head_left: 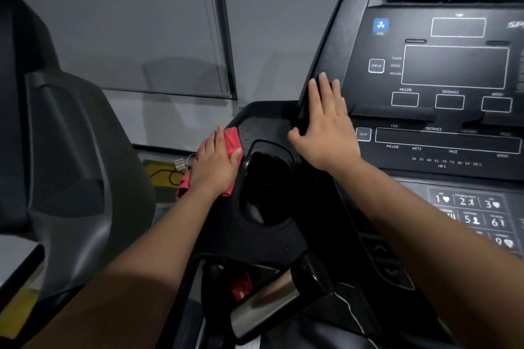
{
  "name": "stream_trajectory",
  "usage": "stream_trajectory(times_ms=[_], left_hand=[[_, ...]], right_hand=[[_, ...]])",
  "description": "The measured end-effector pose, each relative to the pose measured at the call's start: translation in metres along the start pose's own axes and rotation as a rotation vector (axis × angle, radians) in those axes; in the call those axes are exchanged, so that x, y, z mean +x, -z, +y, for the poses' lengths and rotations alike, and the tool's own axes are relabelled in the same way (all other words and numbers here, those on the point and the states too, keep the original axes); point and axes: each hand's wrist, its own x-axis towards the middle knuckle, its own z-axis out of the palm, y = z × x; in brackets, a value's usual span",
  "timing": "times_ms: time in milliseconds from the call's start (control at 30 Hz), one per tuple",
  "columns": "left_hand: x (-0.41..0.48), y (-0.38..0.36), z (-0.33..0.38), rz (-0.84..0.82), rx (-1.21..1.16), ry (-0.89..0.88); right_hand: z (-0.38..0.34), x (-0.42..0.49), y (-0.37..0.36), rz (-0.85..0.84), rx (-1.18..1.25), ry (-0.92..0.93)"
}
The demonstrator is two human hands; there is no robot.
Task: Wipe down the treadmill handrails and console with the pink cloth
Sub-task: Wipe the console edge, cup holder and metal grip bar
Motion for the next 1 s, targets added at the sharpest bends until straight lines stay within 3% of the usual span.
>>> stream_trajectory(times_ms=[200,600,867,1000], left_hand=[[0.028,0.002,0.004,0.098,-0.112,-0.069],[-0.034,0.002,-0.018,-0.050,0.076,-0.034],[0.003,-0.003,0.018,0.125,-0.002,0.087],[0.022,-0.006,0.034,0.271,0.016,-0.015]], right_hand=[[0.001,0.001,-0.001,0.028,0.038,0.000],[-0.001,-0.002,0.001,0.058,0.080,-0.026],[-0.001,-0.001,0.000,0.070,0.063,-0.016],[0.002,0.001,-0.001,0.079,0.073,-0.002]])
